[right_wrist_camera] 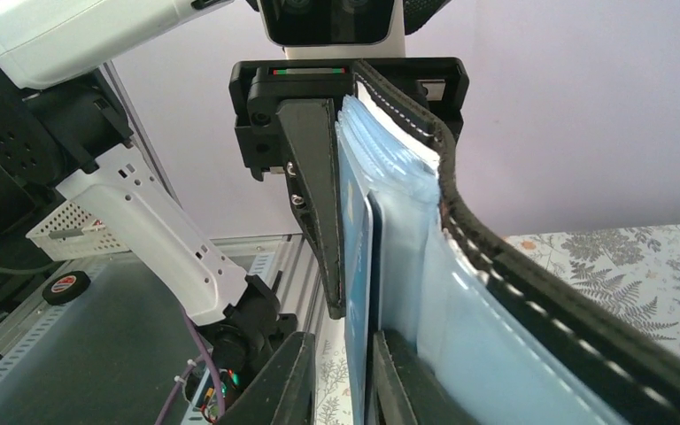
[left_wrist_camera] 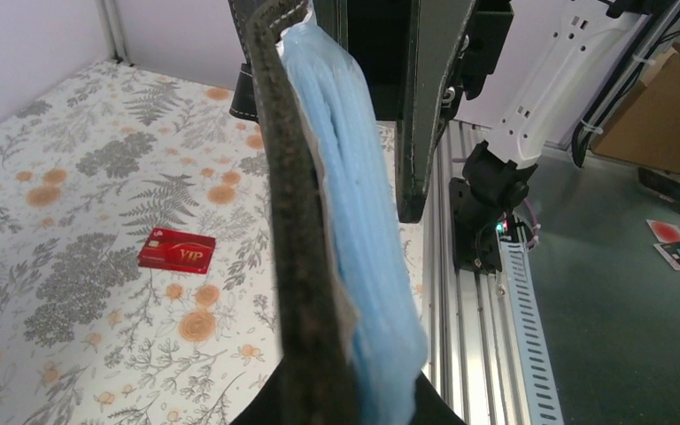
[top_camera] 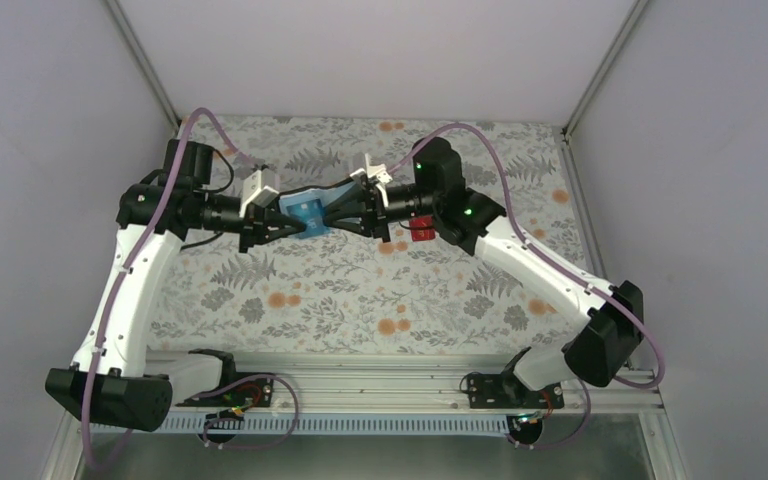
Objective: Take the credit cards out of the card holder
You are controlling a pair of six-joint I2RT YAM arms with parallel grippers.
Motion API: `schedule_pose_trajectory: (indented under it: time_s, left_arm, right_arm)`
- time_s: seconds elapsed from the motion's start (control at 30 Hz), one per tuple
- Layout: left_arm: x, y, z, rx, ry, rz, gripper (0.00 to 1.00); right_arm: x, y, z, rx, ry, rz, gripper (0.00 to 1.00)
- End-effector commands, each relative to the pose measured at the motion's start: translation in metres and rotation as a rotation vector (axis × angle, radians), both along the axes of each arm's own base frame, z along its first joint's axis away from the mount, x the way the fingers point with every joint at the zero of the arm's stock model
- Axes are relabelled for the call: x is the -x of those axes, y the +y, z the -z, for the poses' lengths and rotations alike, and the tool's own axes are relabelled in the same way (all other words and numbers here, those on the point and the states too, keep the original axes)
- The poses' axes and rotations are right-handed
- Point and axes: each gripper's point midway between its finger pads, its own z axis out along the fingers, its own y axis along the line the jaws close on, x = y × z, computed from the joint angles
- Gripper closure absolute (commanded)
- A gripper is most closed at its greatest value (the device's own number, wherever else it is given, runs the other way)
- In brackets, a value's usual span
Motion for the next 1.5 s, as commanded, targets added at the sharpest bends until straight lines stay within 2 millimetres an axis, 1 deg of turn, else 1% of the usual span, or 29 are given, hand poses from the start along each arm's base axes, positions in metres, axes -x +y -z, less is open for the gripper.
schedule_pose_trajectory:
  time_s: [0.0,0.1,0.13,0.2,0.33,0.4,0.47,0.57,0.8,1.0,1.13,1.23,1.4,1.47]
  left_arm:
    - [0.016,-0.01,-0.022,0.106,-0.069,0.101,0.98]
    - [0.014,-0.01,-0.023,0.105,-0.072,0.095,0.98]
    - [0.014,-0.01,-0.023,0.104,-0.073,0.093,0.98]
    - [0.013,-0.01,-0.023,0.104,-0.071,0.092,0.98]
    - [0.011,-0.01,-0.021,0.103,-0.056,0.084,0.98]
    - [0.013,-0.01,-0.022,0.105,-0.056,0.086,0.97]
    - [0.018,-0.01,-0.025,0.112,-0.063,0.1,0.87]
    - [0.025,-0.01,-0.028,0.132,-0.075,0.128,0.82]
    - [0.033,-0.011,-0.033,0.164,-0.086,0.168,0.82]
    - [0.034,-0.011,-0.032,0.167,-0.085,0.175,0.82]
    - [0.034,-0.011,-0.031,0.165,-0.087,0.177,0.89]
    - [0.033,-0.01,-0.031,0.162,-0.091,0.172,0.95]
    - [0.031,-0.01,-0.029,0.158,-0.089,0.168,0.97]
    - [0.03,-0.01,-0.029,0.157,-0.089,0.164,0.98]
  right_arm:
    - [0.016,0.018,-0.003,-0.021,-0.015,-0.08,0.81]
    - [0.041,0.013,-0.009,-0.057,-0.068,-0.194,0.88]
    - [0.046,0.013,-0.011,-0.064,-0.085,-0.203,0.9]
    - [0.042,0.014,-0.012,-0.06,-0.095,-0.161,0.95]
    - [0.019,0.021,-0.012,-0.034,-0.05,-0.036,0.96]
    - [0.01,0.02,-0.015,-0.034,-0.023,0.021,0.96]
    - [-0.001,0.013,-0.016,-0.031,-0.005,0.075,0.96]
    - [-0.007,0.003,-0.016,-0.024,0.003,0.097,0.96]
    - [-0.014,-0.018,-0.018,-0.022,-0.004,0.152,0.96]
    - [-0.009,-0.023,-0.022,-0.018,-0.023,0.138,0.96]
    - [-0.011,-0.025,-0.018,-0.002,-0.025,0.148,0.96]
    - [-0.014,-0.03,-0.014,0.01,-0.022,0.165,0.96]
    - [-0.01,-0.03,-0.01,0.012,-0.01,0.126,0.96]
    - [-0.004,-0.028,-0.009,0.007,-0.003,0.079,0.95]
